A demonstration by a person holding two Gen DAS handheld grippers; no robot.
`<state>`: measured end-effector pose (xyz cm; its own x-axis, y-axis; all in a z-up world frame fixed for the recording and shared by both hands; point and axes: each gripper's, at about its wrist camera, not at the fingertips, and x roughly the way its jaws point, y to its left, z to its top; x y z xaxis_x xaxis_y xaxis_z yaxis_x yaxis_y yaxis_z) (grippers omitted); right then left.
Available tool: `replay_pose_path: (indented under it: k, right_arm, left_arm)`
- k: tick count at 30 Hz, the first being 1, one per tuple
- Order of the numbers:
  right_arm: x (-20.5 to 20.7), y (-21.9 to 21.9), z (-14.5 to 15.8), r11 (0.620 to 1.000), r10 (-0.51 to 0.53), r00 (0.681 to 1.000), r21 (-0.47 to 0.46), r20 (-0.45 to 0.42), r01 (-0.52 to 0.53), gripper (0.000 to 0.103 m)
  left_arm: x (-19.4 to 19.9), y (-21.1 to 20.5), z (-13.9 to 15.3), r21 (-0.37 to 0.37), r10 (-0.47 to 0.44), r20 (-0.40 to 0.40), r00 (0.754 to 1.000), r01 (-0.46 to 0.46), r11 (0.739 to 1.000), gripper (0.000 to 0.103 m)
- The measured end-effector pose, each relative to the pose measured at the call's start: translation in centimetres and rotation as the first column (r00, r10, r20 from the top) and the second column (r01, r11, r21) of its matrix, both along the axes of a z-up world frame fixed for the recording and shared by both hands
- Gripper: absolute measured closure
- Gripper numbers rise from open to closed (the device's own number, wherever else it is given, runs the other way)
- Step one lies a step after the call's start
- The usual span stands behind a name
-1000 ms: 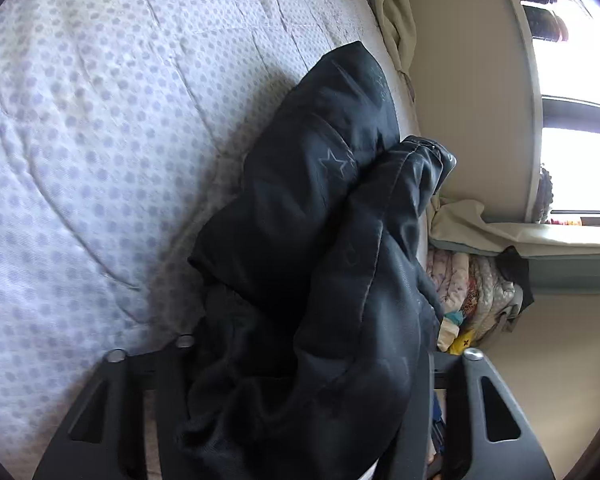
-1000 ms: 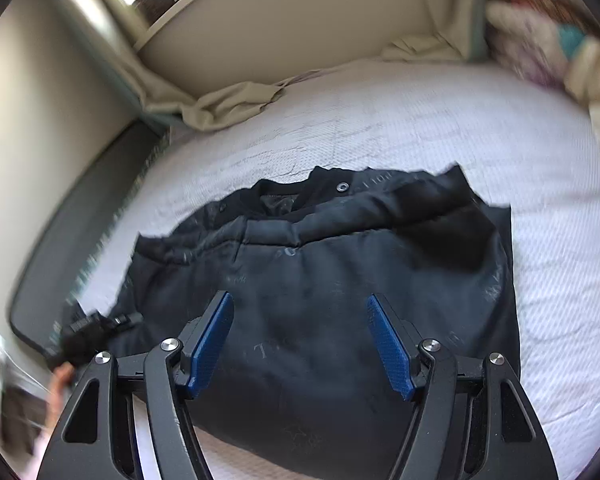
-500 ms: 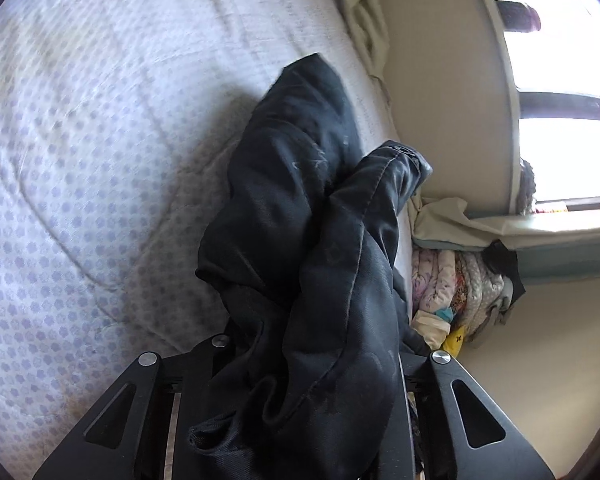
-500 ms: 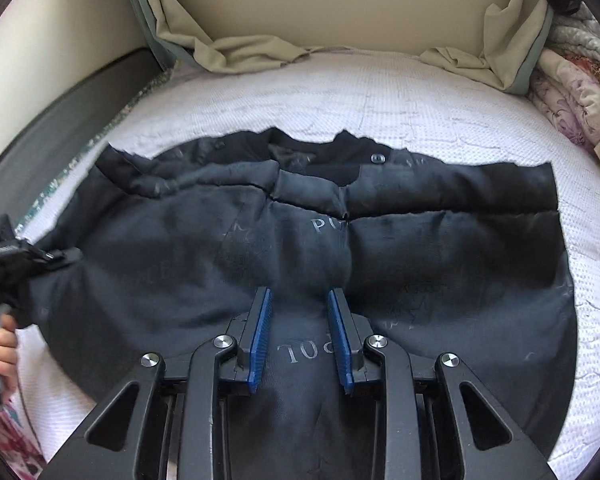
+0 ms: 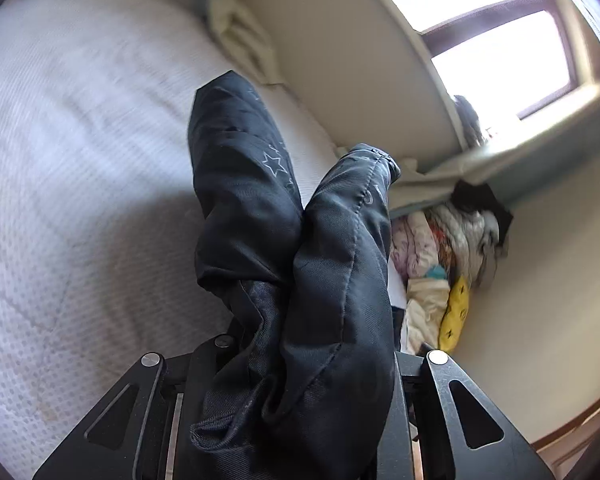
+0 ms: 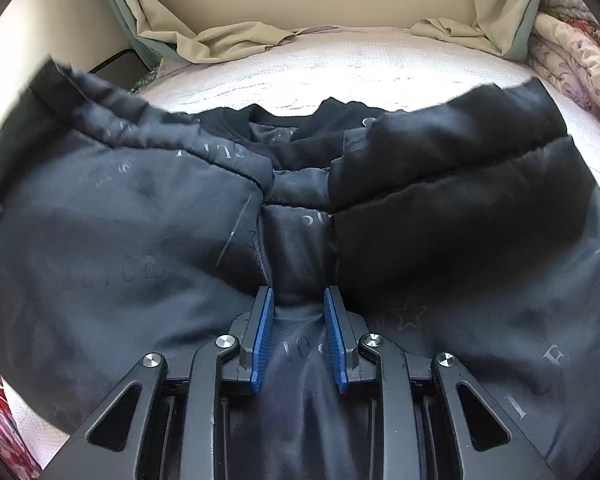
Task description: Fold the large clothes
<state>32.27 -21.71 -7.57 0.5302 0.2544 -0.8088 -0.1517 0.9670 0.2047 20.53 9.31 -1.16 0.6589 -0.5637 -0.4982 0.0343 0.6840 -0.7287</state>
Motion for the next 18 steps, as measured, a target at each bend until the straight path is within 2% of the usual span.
replay_pose_path:
  k: [4, 8, 10, 14, 18]
  right_arm:
    - [0.0, 0.3, -0.5, 1.000, 0.003, 1.000, -0.013, 0.004, -0.003, 0.082]
    - [0.3, -0.1, -0.7, 1.000, -0.006, 1.000, 0.020, -0.010, 0.006, 0.084]
    - [0.4, -0.4, -0.8, 0.999, -0.013, 1.000, 0.039, -0.017, 0.013, 0.084]
    - [0.7, -1.2, -0.8, 0.995, -0.019, 0.999, 0.093, -0.042, 0.023, 0.085]
    - [1.0, -3.4, 0.1, 0.980, -0.006, 0.992, 0.195, -0.124, 0.030, 0.085]
  left_arm:
    - [-0.7, -3.9, 3.1, 0.088, -0.041, 0.058, 0.997, 0.036, 0.996, 0.076]
    - [-1.2, -9.2, 5.7, 0.174, -0.103, 0.100, 0.990, 0.085, 0.981, 0.076]
    - [-1.0, -12.6, 6.8, 0.238, -0.158, 0.107, 0.982, 0.129, 0.963, 0.076]
    - [-0.6, -18.5, 7.3, 0.315, -0.233, 0.082, 0.969, 0.197, 0.929, 0.076]
    - [-1.1, -23.6, 7.3, 0.447, -0.259, 0.090, 0.962, 0.194, 0.874, 0.074]
